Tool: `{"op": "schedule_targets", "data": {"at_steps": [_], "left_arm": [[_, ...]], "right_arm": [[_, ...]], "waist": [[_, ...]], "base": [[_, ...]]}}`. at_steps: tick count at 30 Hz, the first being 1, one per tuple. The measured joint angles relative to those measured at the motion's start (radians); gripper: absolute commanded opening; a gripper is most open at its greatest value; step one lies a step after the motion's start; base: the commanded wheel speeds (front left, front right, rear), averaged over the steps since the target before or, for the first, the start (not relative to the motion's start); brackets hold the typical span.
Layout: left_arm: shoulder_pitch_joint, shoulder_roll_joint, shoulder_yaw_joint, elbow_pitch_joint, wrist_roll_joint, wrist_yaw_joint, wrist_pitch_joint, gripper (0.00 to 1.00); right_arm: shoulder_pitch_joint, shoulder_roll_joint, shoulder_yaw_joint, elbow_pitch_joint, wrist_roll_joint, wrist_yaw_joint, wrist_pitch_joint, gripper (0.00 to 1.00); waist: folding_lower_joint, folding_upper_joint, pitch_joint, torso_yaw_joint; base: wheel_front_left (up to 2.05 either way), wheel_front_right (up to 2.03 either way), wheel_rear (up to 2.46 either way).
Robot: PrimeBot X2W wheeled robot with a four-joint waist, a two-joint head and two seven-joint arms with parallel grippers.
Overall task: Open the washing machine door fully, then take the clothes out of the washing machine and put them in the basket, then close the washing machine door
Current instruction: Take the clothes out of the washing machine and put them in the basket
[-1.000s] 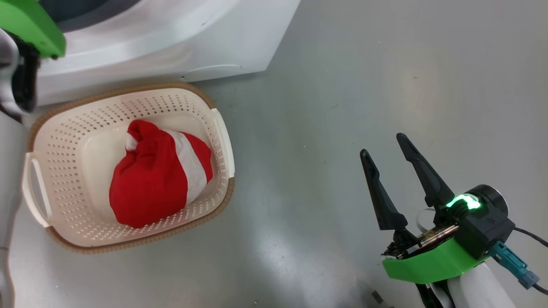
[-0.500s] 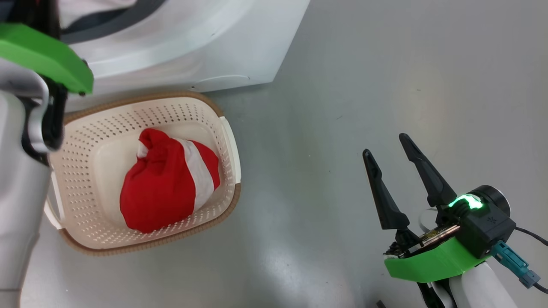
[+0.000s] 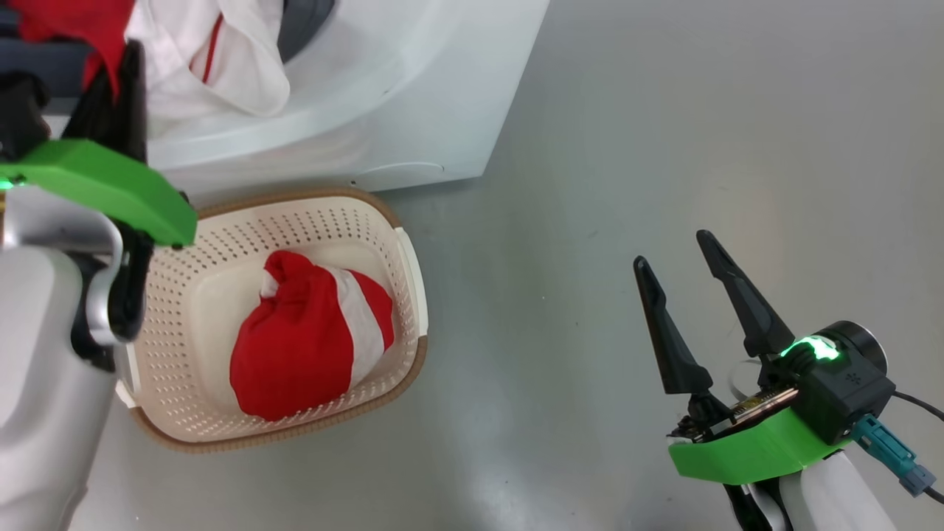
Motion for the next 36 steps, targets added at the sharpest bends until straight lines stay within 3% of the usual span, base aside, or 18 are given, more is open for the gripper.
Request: {"op": "schedule_targets", "data": {"at_steps": [18, 36], "left_arm": [[0.19, 0.018, 0.002, -0.154, -0.026, 0.072, 0.013, 0.0], [0.416, 0.017, -0.022, -0.36, -0.013, 0.151, -0.038, 0.0]], "right_arm": [[0.037, 0.0, -0.013, 0.005, 0.005, 0.0, 0.0, 1.0], [0.106, 0.0, -0.045, -0.004, 0.01, 0.0, 0.0, 1.0]], "waist": [[0.0, 0.0, -0.119, 0.014], [0.0, 0.0, -0.228, 0.049]], "base": [[0.0, 0.0, 0.0], [0.0, 0.0, 0.0]]}}
